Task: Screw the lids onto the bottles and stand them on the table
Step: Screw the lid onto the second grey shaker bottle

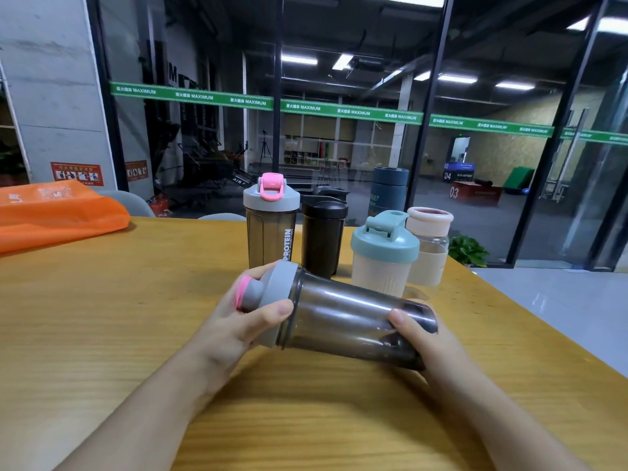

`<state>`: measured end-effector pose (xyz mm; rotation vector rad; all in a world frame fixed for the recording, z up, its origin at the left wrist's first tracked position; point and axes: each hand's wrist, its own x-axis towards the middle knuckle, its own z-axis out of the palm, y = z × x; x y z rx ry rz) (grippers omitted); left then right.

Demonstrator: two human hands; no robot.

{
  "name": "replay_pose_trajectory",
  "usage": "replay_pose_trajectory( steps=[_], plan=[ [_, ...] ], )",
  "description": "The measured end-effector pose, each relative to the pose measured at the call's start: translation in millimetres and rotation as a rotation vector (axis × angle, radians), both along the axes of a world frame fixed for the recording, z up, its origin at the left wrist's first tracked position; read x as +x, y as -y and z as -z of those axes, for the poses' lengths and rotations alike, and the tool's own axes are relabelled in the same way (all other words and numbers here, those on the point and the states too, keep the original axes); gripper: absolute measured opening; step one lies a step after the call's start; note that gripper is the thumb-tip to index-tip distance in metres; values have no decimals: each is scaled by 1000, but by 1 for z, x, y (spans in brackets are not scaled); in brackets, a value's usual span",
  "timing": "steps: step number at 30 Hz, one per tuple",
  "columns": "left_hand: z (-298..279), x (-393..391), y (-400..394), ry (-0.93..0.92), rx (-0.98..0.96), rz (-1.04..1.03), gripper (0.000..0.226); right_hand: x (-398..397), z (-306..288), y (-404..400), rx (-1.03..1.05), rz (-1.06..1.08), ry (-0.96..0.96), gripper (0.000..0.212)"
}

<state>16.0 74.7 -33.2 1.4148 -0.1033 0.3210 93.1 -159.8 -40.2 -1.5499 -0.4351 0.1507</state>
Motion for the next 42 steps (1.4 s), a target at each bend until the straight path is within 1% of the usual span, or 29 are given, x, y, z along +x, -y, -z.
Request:
replay_pose_trajectory(
  steps=[3, 4, 6, 8, 11, 13, 16, 18, 21, 25, 27, 30, 32, 34, 36, 38, 41, 42],
  plan=[
    [3, 5, -1, -99, -68, -45, 66, -3, 0, -1, -67, 44, 95, 59],
    [5, 7, -1, -147, -102, -67, 67, -6, 0, -1, -102, 47, 123, 55],
    [7, 9, -2, -225, -160, -97, 78, -10, -1, 0, -124, 57, 176, 44],
    [8, 10, -1, -248, -167, -111, 81, -15, -5, 0, -110, 65, 215, 38],
    [4, 8, 1, -222, -145, -94, 82, -17, -8, 2, -96, 43, 230, 46],
    [4, 6, 1, -193, -136, -82, 83, -14, -7, 2, -106, 38, 206, 51],
    [2, 3, 1, -115, -94, -33, 74, -9, -4, 1, -100, 57, 159, 68],
    [0, 1, 3, -67, -72, 10, 70, -7, -4, 1, -107, 58, 147, 63],
    [0, 1, 2, -34, -61, 40, 82, -7, -4, 1, -120, 45, 143, 64],
    [1, 2, -1, -39, -47, 36, 87, -7, -7, -1, -91, 30, 103, 65],
    [1, 2, -2, -30, -37, 39, 85, -5, -8, -1, -62, 25, 61, 71],
    [1, 2, -2, -2, -21, 45, 80, -3, -9, -4, -11, 8, -19, 85],
    [1, 2, -2, 6, -22, 44, 86, -1, -9, -3, 7, -4, -84, 86],
    [1, 1, -1, 11, -19, 49, 96, 2, -8, -2, 38, -19, -128, 74],
    [1, 1, -1, 14, -7, 52, 100, 3, -9, 0, 71, -38, -147, 60],
    [1, 2, -1, 13, 6, 63, 102, 5, -9, 2, 65, -55, -170, 51],
    [2, 3, -1, 10, 12, 72, 101, 8, -8, 5, 81, -102, -226, 26],
    [2, 3, -2, 3, 8, 65, 100, 7, -10, 6, 96, -121, -258, 21]
  ],
)
